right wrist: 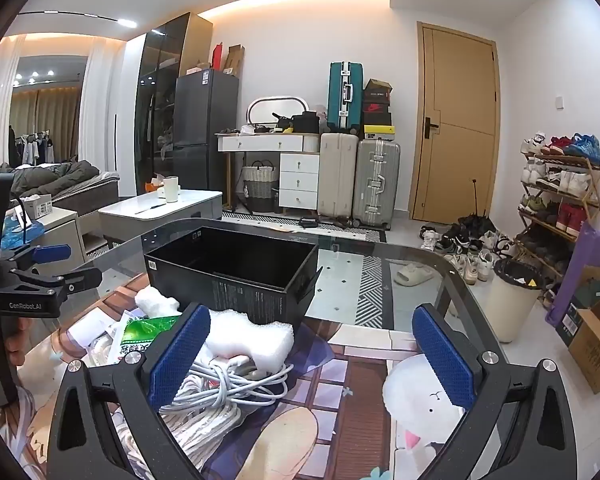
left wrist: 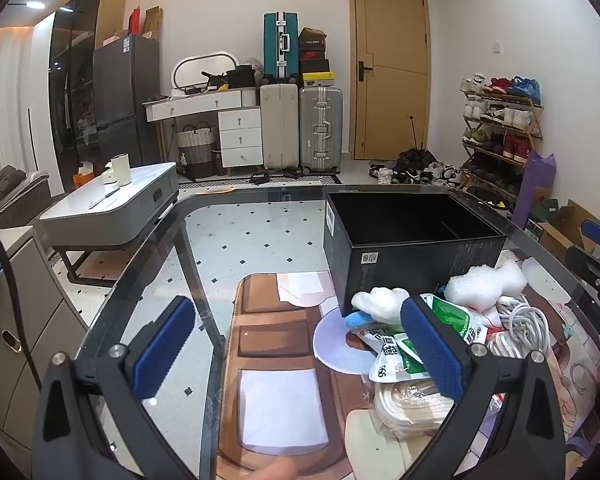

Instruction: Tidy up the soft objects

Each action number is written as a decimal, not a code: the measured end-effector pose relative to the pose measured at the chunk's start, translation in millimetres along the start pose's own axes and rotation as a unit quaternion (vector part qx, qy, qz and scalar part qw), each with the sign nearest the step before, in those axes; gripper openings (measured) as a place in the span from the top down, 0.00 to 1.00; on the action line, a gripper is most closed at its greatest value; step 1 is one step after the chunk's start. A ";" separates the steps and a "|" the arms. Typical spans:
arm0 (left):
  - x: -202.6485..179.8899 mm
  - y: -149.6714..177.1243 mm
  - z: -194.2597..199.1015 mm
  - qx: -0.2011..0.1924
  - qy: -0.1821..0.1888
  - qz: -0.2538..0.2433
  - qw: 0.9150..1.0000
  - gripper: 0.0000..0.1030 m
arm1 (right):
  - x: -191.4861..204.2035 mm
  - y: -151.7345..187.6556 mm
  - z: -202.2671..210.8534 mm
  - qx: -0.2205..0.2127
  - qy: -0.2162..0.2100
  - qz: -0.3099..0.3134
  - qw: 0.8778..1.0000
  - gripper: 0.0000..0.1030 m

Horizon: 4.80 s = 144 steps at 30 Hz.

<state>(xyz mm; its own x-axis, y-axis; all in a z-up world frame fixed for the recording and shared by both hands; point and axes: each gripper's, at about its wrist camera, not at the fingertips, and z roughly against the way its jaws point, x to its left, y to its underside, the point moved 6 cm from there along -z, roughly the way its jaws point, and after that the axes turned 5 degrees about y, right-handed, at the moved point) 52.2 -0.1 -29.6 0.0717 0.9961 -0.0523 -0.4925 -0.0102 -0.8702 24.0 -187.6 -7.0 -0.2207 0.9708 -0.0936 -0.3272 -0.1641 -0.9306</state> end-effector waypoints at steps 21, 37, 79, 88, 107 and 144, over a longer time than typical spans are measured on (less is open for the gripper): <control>-0.1 -5.2 2.0 -0.012 0.006 0.006 1.000 0.00 | 5.0 2.6 -8.4 0.004 -0.009 0.001 1.000 0.00; -5.1 -4.8 4.5 -0.016 0.002 -0.010 1.000 0.00 | 4.8 2.6 -7.5 0.000 -0.015 0.003 1.000 0.00; -7.5 -4.5 4.1 -0.019 0.006 -0.009 1.000 0.00 | 9.3 3.5 -11.9 0.001 -0.020 0.003 1.000 0.00; -7.7 -4.2 3.9 -0.020 0.006 -0.010 1.000 0.00 | 9.2 3.2 -11.3 0.000 -0.019 0.003 1.000 0.00; -27.5 1.2 5.8 -0.003 0.046 -0.047 0.998 0.00 | 27.2 3.7 -6.8 0.013 -0.060 0.011 0.998 0.00; -86.4 10.9 -22.9 0.124 0.166 -0.145 0.967 0.00 | 74.2 32.2 -32.0 0.125 -0.162 0.143 0.968 0.00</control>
<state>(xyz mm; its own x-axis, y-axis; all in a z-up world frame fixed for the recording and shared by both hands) 60.5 -88.3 -45.7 0.4933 0.8697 -0.0133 -0.5990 0.3286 -0.7302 26.5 -115.3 -55.3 -0.5984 0.7804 -0.1811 -0.4137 -0.4946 -0.7643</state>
